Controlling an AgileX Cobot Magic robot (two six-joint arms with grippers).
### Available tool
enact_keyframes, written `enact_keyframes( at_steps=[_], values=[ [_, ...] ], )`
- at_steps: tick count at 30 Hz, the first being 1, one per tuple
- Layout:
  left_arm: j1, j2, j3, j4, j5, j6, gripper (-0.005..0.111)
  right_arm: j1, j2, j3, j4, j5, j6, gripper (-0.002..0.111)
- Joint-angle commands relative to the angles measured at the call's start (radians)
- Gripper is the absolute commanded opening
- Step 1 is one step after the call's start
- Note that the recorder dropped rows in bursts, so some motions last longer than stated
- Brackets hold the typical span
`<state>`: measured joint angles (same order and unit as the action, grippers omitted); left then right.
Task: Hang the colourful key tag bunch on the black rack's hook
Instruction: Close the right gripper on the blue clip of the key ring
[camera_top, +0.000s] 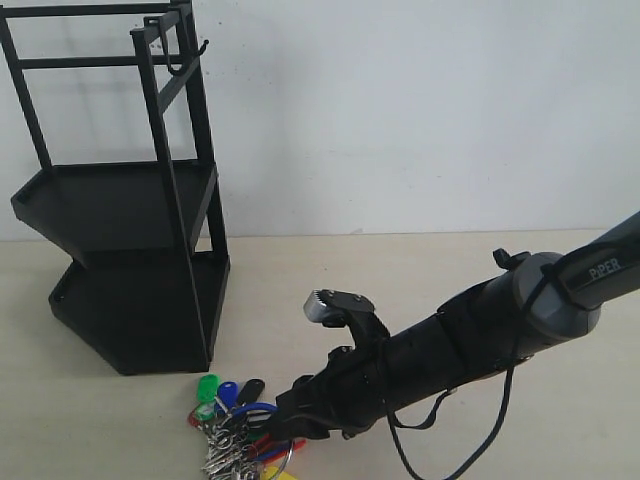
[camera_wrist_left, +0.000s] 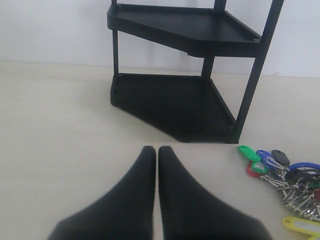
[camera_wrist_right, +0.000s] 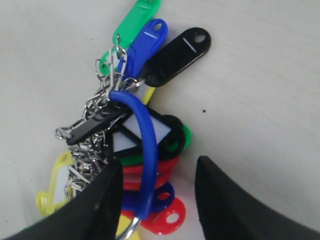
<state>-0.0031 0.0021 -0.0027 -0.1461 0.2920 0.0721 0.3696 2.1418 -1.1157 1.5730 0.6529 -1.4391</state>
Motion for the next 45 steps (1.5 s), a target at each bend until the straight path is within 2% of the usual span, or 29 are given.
enact_keyframes(
  at_steps=[1, 13, 15, 16, 18, 26, 28, 45],
  values=[
    [0.002, -0.002, 0.003, 0.005, -0.007, 0.003, 0.004, 0.001, -0.001, -0.006, 0.006, -0.018, -0.002, 0.044],
    [0.002, -0.002, 0.003, 0.005, -0.007, 0.003, 0.004, 0.001, -0.001, -0.006, 0.006, -0.021, 0.012, 0.044],
    [0.002, -0.002, 0.003, 0.005, -0.007, 0.003, 0.004, 0.001, -0.001, -0.006, -0.002, -0.022, 0.017, 0.036],
    [0.002, -0.002, 0.003, 0.005, -0.007, 0.003, 0.004, 0.001, -0.001, -0.006, -0.017, -0.024, 0.016, 0.026],
    [0.002, -0.002, 0.003, 0.005, -0.007, 0.003, 0.004, 0.001, -0.001, -0.006, -0.02, -0.024, 0.014, 0.016],
    [0.002, -0.002, 0.003, 0.005, -0.007, 0.003, 0.004, 0.001, -0.001, -0.006, -0.018, 0.0, 0.014, 0.014],
    [0.002, -0.002, 0.003, 0.005, -0.007, 0.003, 0.004, 0.001, -0.015, -0.006, -0.032, 0.02, 0.014, -0.001],
    [0.002, -0.002, 0.003, 0.005, -0.007, 0.003, 0.004, 0.001, -0.25, -0.004, -0.142, 0.05, 0.08, 0.0]
  ],
)
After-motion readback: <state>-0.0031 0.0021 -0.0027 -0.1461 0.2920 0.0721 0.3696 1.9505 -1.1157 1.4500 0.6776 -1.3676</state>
